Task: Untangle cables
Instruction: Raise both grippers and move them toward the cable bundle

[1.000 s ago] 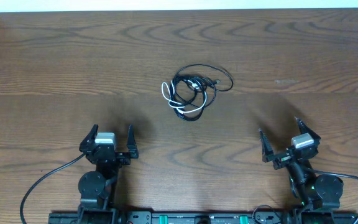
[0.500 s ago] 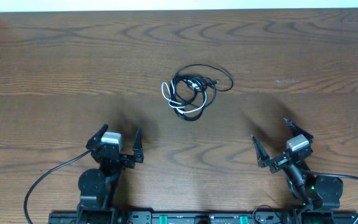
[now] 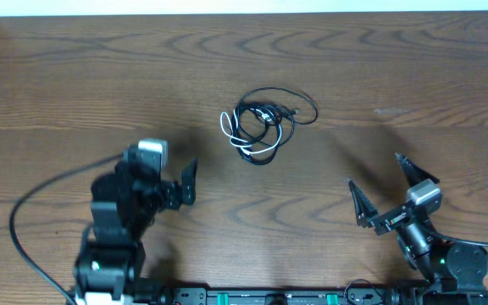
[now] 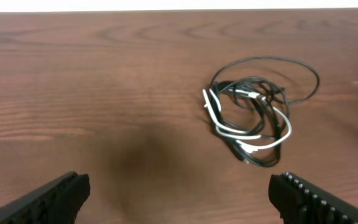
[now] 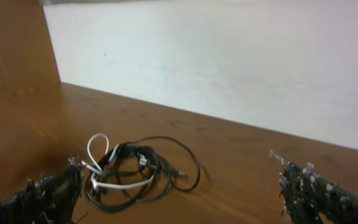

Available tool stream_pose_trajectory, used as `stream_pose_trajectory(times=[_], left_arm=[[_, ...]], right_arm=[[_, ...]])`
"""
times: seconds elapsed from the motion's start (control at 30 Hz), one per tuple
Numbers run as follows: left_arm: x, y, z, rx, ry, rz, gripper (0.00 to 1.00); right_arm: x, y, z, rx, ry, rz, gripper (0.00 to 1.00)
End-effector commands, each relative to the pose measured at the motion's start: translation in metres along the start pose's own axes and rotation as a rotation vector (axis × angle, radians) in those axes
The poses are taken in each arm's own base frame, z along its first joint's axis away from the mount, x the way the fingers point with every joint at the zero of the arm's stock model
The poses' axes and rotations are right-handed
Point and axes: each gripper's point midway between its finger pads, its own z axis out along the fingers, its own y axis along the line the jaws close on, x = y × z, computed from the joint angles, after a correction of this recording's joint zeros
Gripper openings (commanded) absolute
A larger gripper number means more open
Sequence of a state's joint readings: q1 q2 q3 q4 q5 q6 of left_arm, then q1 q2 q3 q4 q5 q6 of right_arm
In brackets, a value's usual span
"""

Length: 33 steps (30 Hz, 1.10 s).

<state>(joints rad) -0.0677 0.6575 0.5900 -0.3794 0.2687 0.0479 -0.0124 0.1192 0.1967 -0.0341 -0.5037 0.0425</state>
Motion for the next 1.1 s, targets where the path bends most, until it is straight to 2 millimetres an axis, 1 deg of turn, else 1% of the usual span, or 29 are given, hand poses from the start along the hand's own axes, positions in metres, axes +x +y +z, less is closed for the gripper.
stream_pose_trajectory(times=[0.0, 0.17, 0.33, 0.43, 0.5, 0.6, 0.73, 0.87, 0.93, 1.0, 1.07], left_arm=[[-0.027, -0.013, -0.003, 0.065, 0.046, -0.024, 0.98], [-0.049, -0.019, -0.008, 0.088, 0.126, -0.045, 0.98], [-0.08, -0.027, -0.02, 0.118, 0.15, -0.055, 0.98], [-0.097, -0.04, -0.027, 0.183, 0.159, -0.062, 0.98], [-0.104, -0.046, -0.03, 0.214, 0.179, -0.071, 0.98], [-0.111, -0.048, -0.032, 0.222, 0.217, -0.095, 0.98], [-0.125, -0.055, -0.028, 0.266, 0.25, -0.111, 0.98], [-0.125, -0.056, -0.019, 0.285, 0.272, -0.121, 0.98], [-0.12, -0.055, -0.015, 0.287, 0.299, -0.133, 0.98], [-0.112, -0.055, -0.016, 0.286, 0.338, -0.147, 0.98], [-0.111, -0.055, -0.016, 0.286, 0.34, -0.148, 0.98]], right_arm=[[-0.015, 0.002, 0.004, -0.02, 0.013, 0.023, 0.99], [-0.028, 0.001, 0.019, -0.057, 0.074, 0.051, 0.99], [-0.042, -0.007, 0.042, -0.076, 0.164, 0.076, 0.99], [-0.054, -0.006, 0.057, -0.126, 0.213, 0.09, 0.99], [-0.059, -0.01, 0.066, -0.136, 0.26, 0.12, 0.99], [-0.067, -0.014, 0.078, -0.165, 0.343, 0.151, 0.99], [-0.073, -0.018, 0.086, -0.197, 0.465, 0.177, 0.99], [-0.072, -0.02, 0.092, -0.213, 0.562, 0.22, 0.99], [-0.068, -0.02, 0.094, -0.218, 0.577, 0.233, 0.99], [-0.063, -0.021, 0.095, -0.218, 0.59, 0.246, 0.99], [-0.061, -0.021, 0.096, -0.212, 0.6, 0.284, 0.99]])
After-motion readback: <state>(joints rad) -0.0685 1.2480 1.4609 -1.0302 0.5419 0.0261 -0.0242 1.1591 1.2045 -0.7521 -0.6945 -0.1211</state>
